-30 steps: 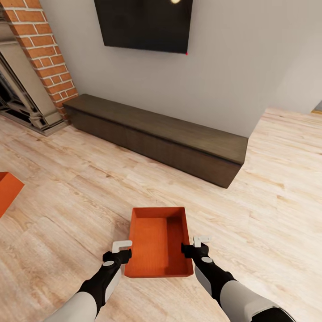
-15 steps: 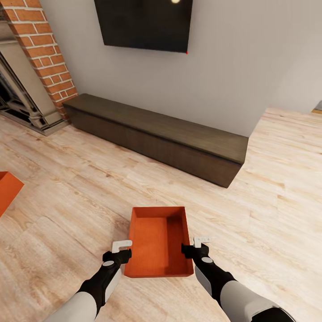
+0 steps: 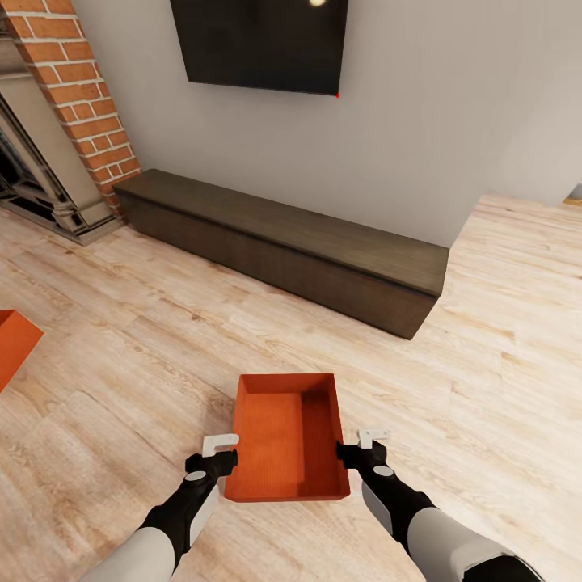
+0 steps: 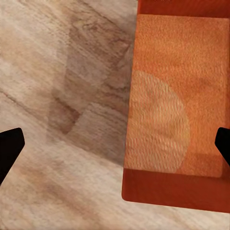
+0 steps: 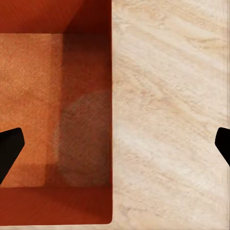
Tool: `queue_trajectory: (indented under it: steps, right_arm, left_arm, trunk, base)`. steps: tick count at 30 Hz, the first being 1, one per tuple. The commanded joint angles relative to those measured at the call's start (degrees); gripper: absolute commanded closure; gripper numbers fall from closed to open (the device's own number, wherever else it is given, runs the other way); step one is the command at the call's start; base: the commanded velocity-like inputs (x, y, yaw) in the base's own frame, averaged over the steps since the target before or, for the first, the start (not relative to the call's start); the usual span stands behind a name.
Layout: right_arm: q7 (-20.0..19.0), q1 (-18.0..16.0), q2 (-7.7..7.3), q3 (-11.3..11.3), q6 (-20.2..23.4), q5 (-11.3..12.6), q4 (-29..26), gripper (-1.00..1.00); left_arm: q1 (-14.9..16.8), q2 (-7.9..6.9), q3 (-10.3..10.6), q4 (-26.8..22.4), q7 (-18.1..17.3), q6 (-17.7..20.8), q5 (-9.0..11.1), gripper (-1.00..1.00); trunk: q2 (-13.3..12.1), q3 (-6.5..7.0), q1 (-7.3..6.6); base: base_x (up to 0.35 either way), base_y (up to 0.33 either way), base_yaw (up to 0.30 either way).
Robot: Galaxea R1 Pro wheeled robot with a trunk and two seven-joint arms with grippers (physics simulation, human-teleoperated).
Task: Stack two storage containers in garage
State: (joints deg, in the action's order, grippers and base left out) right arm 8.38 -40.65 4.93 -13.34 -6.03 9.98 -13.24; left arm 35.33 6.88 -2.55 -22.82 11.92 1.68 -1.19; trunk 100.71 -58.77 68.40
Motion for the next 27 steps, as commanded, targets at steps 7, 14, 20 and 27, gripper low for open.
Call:
queue_trajectory:
  steps: [7,14,20,27]
  right_arm:
    - [-0.3,0.0,-0.06,-0.5,-0.2,0.6,0.1,-1.0]
    - [-1.1,0.0,0.35,-0.6,-0.2,0.6,0.1,-1.0]
    - [-1.6,0.0,0.77,-0.9,-0.3,-2.2,0.2,-1.0]
    - [-1.5,0.0,0.57,-0.7,-0.4,-2.8,0.2,-1.0]
  left_arm:
    - [0.0,-0.02,-0.3,-0.1,0.0,0.2,-0.1,-1.0]
    - [0.0,-0.02,-0.3,-0.1,0.0,0.2,-0.1,-1.0]
    - [0.0,-0.02,-0.3,-0.2,0.0,0.2,-0.1,-1.0]
    - [0.0,-0.06,-0.3,-0.2,0.0,0.2,-0.1,-1.0]
  trunk:
    - [0.0,-0.03,-0.01]
    - [0.0,-0.03,-0.01]
    - [0.0,-0.03,-0.01]
    - [0.0,-0.03,-0.01]
  base:
    - [0.0,0.0,0.0]
    - [0.0,0.0,0.0]
    - [0.0,0.0,0.0]
    - [0.0,0.0,0.0]
